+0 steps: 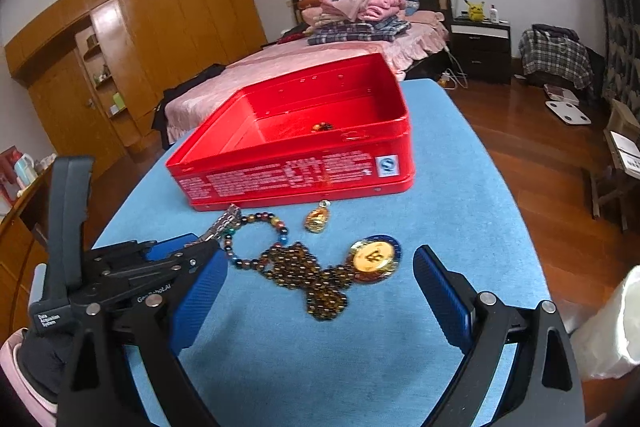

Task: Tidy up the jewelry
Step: 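Lower the left gripper onto the silver watch and close on it, then close the right gripper on the multicolour bead bracelet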

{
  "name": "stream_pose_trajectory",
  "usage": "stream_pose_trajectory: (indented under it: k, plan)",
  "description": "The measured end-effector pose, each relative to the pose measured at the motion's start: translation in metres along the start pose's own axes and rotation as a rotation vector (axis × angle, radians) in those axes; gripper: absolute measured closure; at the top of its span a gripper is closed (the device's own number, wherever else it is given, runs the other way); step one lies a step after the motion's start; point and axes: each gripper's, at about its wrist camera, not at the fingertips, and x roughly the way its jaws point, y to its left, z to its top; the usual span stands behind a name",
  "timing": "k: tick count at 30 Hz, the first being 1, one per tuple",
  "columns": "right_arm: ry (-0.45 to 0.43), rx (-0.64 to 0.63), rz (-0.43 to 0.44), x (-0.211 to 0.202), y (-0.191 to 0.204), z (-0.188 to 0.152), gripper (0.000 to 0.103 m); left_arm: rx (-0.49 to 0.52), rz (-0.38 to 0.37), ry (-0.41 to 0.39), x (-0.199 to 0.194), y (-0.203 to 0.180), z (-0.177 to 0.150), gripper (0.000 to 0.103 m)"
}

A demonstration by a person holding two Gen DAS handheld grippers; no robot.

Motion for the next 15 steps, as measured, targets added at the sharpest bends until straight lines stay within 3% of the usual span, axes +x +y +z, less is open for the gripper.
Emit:
stream_pose_trajectory:
  k: [10, 15]
  plan:
    - [0.019, -0.107, 0.086, 0.018, 0.043, 0.006, 0.015, -0.116, 0.08, -0.066, -0.03, 0.046, -0.011, 0.073]
    - [0.078, -0.15, 0.117, 0.042, 0.068, 0.007, 0.035, -0.131, 0.103, -0.076, -0.036, 0.06, -0.013, 0.073]
